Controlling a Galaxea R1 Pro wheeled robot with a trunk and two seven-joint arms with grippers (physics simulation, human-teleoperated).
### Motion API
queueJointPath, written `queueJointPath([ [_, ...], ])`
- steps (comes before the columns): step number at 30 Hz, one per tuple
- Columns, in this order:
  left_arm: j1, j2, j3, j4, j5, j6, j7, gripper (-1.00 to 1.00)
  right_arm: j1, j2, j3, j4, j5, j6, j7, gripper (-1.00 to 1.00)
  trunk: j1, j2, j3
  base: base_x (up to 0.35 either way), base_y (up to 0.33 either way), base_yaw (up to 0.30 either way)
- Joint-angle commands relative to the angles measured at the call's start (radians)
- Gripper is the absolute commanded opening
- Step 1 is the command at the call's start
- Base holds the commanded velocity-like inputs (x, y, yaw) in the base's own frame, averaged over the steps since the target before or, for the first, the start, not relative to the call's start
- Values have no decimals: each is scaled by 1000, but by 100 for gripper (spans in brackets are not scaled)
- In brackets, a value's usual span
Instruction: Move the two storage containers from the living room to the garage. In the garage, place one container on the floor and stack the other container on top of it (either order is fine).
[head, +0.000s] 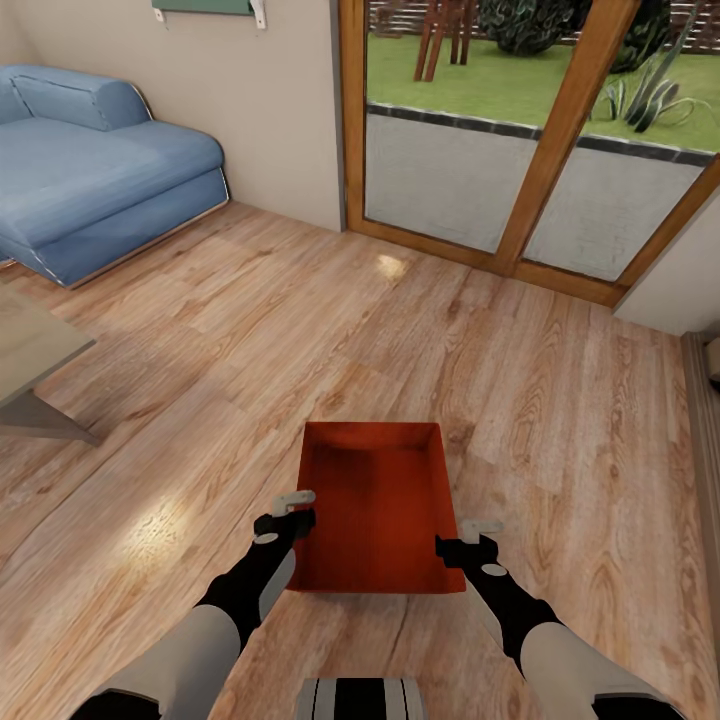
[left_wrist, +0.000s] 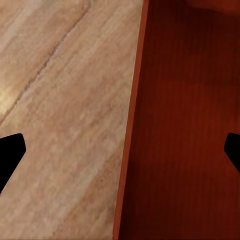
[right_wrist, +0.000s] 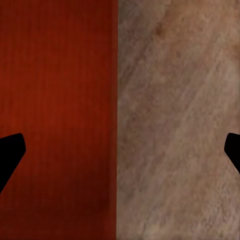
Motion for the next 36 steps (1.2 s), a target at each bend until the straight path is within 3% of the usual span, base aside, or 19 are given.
queueJointPath([
  [1,0,1,-8,-2,10,5,9,100,0,0,0,1,5,-2,-4,100,4,-7,-4,0,0,0],
  [8,0,2,-11,-3,9,12,9,100,0,0,0,1,6,-3,-4,100,31,-56,-26,0,0,0],
  [36,0,0,-13,17,15,15,10,100,0,0,-2,1,7,-3,-4,100,31,-56,-26,0,0,0],
])
